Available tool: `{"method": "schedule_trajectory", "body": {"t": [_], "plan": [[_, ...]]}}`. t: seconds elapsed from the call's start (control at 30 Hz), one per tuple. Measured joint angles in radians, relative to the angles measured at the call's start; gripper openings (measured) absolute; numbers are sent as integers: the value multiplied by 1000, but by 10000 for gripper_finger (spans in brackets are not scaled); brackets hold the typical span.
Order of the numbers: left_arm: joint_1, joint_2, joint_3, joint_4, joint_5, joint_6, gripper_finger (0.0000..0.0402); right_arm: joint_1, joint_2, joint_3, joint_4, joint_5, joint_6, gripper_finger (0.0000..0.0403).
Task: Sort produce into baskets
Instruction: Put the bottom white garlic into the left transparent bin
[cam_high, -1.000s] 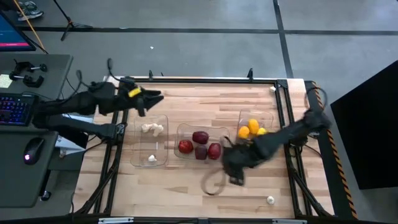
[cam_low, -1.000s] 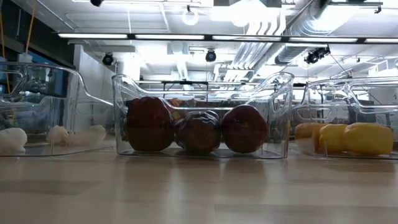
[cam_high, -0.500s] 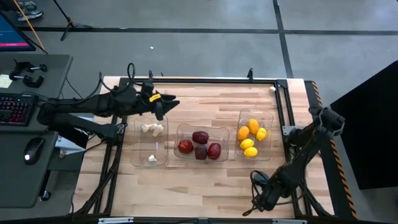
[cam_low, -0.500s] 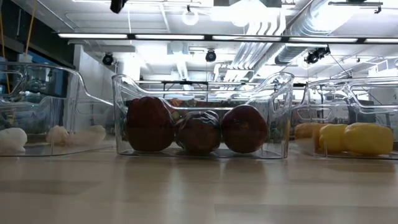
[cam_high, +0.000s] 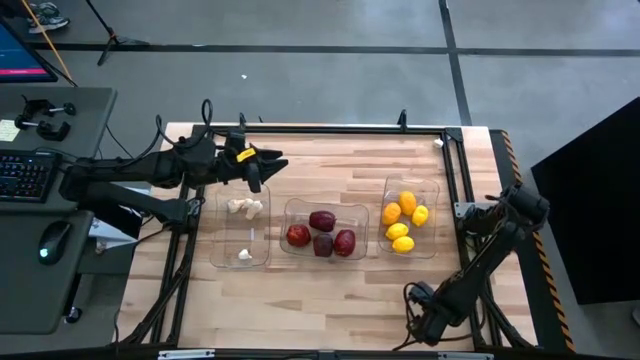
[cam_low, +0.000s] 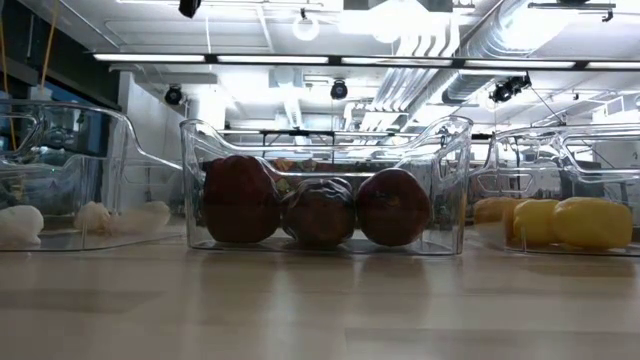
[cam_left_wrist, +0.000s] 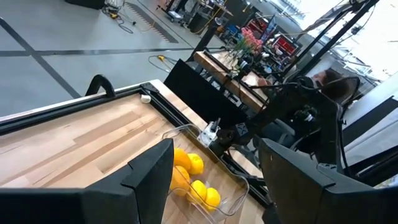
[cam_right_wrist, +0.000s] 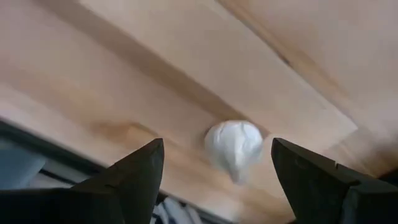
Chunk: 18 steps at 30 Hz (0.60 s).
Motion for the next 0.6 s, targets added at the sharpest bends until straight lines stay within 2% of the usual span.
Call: {"method": "schedule_trajectory", "body": {"t": [0.37, 0.47, 0.6], "plan": [[0, 0, 0, -2, 0, 25, 223, 0, 72, 2, 21, -67, -5, 277], [1, 0, 0, -3, -1, 26, 223, 0, 73, 2, 25, -95, -15, 249], [1, 0, 0, -3, -1, 26, 223, 4, 75, 1, 28, -122, -43, 190]]}}
